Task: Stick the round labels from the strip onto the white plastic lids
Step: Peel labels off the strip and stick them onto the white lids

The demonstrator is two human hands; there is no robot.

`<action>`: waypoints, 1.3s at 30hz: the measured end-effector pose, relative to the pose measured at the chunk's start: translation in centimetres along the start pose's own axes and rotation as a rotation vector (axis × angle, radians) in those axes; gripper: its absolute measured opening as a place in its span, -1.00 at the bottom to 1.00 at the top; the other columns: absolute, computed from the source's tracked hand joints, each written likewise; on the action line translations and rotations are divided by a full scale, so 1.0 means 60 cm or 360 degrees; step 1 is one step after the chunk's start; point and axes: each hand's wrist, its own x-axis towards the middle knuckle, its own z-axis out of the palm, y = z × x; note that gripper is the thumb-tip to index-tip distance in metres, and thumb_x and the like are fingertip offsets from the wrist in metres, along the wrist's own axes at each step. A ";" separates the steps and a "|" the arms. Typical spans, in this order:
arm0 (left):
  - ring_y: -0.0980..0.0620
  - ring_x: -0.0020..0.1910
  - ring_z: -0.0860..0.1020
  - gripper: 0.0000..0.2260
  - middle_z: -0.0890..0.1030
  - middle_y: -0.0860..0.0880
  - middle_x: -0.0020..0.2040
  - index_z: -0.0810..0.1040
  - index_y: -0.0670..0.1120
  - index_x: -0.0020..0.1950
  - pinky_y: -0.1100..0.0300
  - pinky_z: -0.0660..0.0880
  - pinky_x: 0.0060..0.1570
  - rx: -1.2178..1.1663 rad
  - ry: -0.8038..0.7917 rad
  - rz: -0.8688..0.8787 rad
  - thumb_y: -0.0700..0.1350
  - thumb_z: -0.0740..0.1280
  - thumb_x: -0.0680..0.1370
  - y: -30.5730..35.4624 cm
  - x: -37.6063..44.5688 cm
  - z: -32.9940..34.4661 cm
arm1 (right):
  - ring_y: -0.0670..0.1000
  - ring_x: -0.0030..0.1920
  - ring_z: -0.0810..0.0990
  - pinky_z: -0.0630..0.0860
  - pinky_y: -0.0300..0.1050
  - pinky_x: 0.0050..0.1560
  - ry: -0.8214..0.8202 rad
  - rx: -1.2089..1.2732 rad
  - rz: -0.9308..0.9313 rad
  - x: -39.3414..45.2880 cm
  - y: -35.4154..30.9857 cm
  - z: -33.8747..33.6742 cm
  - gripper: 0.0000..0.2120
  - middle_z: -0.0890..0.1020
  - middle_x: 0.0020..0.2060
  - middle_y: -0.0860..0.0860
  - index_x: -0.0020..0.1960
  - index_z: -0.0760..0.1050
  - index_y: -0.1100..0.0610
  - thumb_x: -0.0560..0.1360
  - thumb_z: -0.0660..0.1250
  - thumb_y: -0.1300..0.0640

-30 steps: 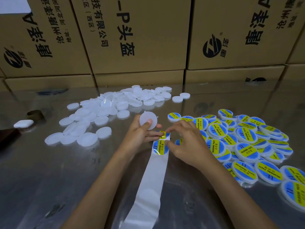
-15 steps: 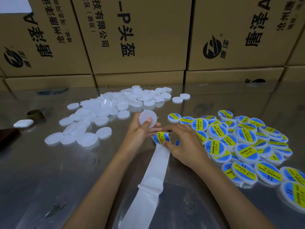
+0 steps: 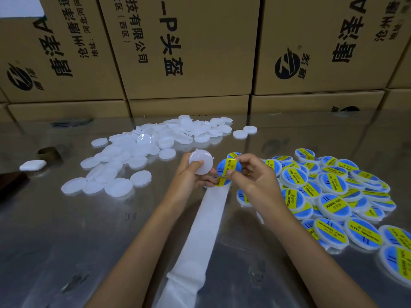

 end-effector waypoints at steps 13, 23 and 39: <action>-0.10 0.09 0.68 -0.65 0.67 -0.25 0.15 0.57 -0.23 0.24 0.14 0.64 0.04 -0.0661 -0.0404 -0.0295 -0.07 0.09 0.70 0.025 -0.036 0.037 | 0.15 -0.04 0.67 0.59 0.21 0.04 0.0042 -0.0001 -0.0022 -0.004 -0.012 0.005 -0.86 0.70 -0.12 0.12 -0.03 0.53 0.11 0.49 0.44 0.28; -0.17 0.29 0.58 -0.68 0.64 -0.23 0.23 0.56 -0.15 0.31 0.14 0.58 0.19 -0.0555 -0.0493 -0.0247 -0.08 0.11 0.70 0.017 -0.037 0.045 | -0.05 -0.19 0.62 0.39 -0.37 -0.29 0.0135 -0.0131 -0.0130 0.002 0.003 0.001 -0.87 0.68 -0.21 0.02 -0.06 0.53 0.08 0.48 0.45 0.25; -0.21 0.34 0.54 -0.62 0.56 -0.34 0.30 0.49 -0.33 0.33 -0.03 0.42 0.40 -0.0898 -0.0557 -0.0385 -0.08 0.14 0.68 0.028 -0.042 0.044 | -0.13 -0.12 0.53 0.44 -0.15 -0.20 0.0301 -0.0746 -0.0246 0.006 0.024 -0.011 -0.45 0.46 -0.26 -0.15 0.08 0.34 -0.22 0.23 0.42 -0.43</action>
